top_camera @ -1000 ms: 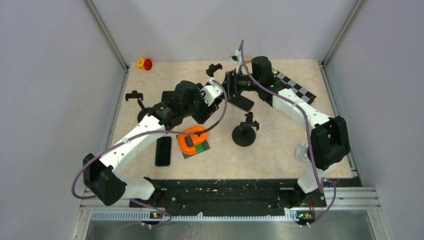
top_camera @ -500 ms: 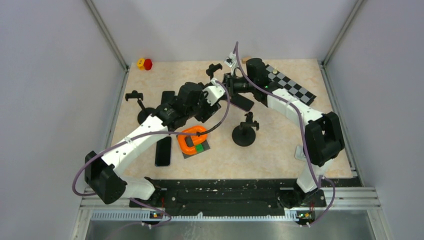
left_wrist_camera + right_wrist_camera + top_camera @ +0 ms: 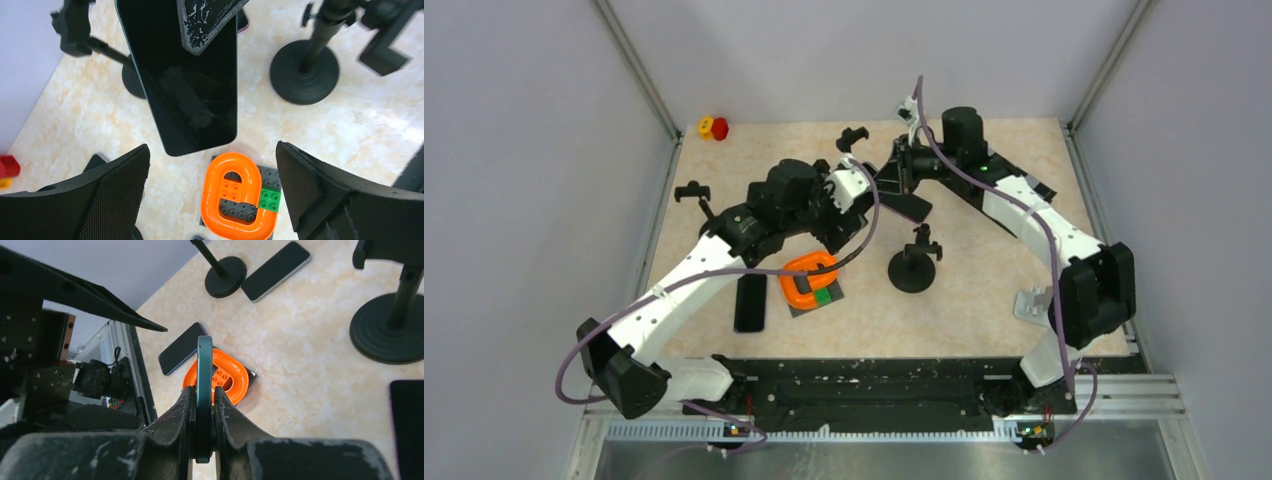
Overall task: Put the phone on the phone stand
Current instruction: Pick up the phone at the center of the board, then adjust the phone.
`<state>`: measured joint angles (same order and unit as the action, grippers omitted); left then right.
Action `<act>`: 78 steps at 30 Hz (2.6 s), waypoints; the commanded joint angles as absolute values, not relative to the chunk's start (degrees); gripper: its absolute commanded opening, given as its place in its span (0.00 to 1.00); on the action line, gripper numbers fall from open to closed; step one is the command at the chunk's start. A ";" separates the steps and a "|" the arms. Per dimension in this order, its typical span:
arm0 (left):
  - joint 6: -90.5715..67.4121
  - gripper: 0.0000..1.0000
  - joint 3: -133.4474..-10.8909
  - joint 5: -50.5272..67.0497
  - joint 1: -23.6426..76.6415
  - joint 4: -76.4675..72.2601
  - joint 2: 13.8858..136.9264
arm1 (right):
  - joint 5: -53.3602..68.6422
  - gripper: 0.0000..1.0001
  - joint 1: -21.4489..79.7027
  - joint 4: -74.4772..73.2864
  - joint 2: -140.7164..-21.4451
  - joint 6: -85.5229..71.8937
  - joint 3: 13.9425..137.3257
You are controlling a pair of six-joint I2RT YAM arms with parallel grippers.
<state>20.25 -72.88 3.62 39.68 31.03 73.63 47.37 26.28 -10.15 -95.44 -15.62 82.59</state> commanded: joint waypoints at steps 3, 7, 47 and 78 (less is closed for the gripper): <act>20.83 0.99 -81.55 15.36 38.95 38.49 70.04 | 53.97 0.00 26.10 -10.75 -84.91 -6.85 83.67; 20.81 0.99 -86.53 20.28 37.91 43.20 71.04 | 58.39 0.00 26.11 -11.62 -82.06 -4.64 82.40; 22.52 0.51 -93.76 53.42 33.15 49.46 86.79 | 65.46 0.00 25.86 -24.28 -75.39 15.44 79.74; 19.08 0.00 -91.09 59.41 29.80 44.09 86.37 | 56.15 0.44 24.13 -19.04 -76.68 7.76 81.75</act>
